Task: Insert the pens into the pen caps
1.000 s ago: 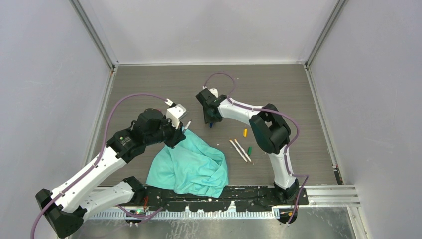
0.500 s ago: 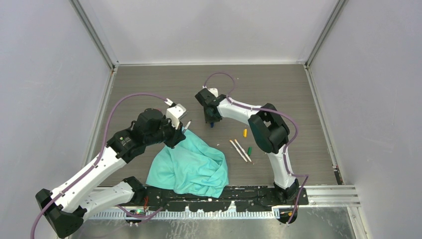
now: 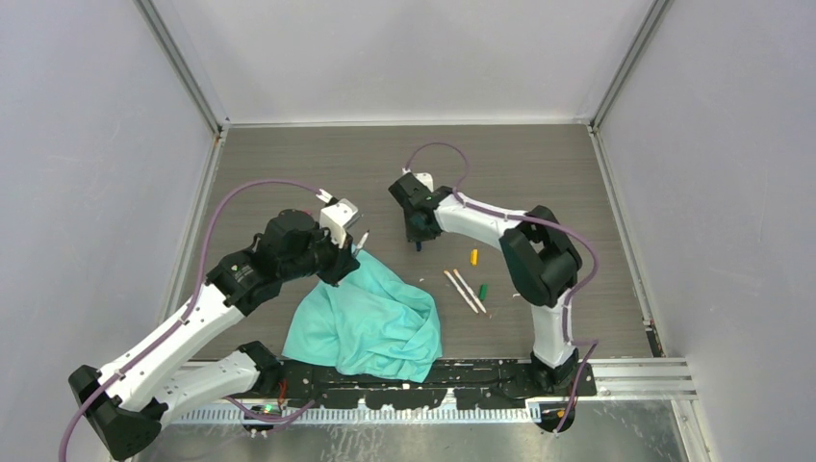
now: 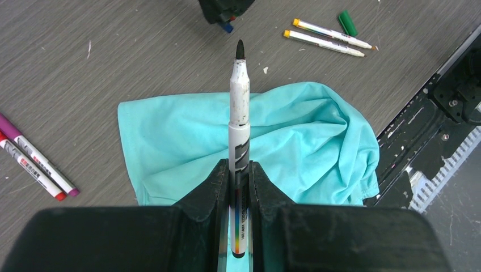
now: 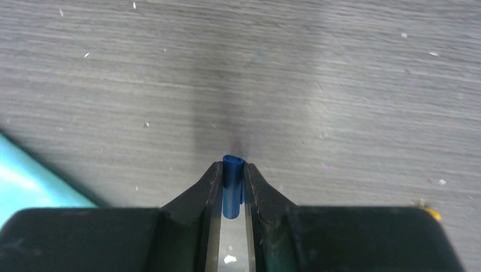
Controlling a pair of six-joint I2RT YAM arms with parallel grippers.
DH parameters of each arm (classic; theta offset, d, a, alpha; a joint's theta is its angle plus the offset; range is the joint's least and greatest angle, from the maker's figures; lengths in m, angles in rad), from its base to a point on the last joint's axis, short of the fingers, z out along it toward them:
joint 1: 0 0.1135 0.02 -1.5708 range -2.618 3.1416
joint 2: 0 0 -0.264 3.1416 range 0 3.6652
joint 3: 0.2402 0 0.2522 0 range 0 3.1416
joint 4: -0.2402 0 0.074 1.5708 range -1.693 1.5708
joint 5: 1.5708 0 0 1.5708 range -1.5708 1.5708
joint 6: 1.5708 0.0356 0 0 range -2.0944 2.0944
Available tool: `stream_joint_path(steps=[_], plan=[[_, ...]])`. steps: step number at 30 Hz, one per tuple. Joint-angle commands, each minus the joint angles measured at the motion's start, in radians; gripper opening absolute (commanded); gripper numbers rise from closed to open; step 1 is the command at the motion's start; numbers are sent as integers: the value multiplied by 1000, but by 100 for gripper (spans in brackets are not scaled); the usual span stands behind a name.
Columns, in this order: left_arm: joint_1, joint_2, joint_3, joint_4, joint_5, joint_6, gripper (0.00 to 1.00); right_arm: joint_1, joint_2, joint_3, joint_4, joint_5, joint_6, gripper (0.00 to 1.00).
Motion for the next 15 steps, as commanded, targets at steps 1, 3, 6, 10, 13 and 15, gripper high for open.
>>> stream_joint_path(steps=[1, 3, 6, 10, 13, 15], plan=[[0, 13, 29, 66, -20, -50, 0, -21, -191, -53, 39, -32, -14, 0], [0, 43, 40, 65, -13, -62, 0, -27, -239, -88, 42, -77, -14, 1], [2, 89, 54, 65, 4, -81, 0, -32, -315, -132, 49, -118, -8, 1], [1, 138, 62, 85, 68, -109, 0, -32, -427, -172, 67, -172, 26, 1], [1, 168, 61, 104, 115, -140, 0, -32, -522, -202, 105, -211, 64, 1], [1, 189, 56, 116, 162, -154, 0, -31, -573, -220, 142, -241, 90, 1]])
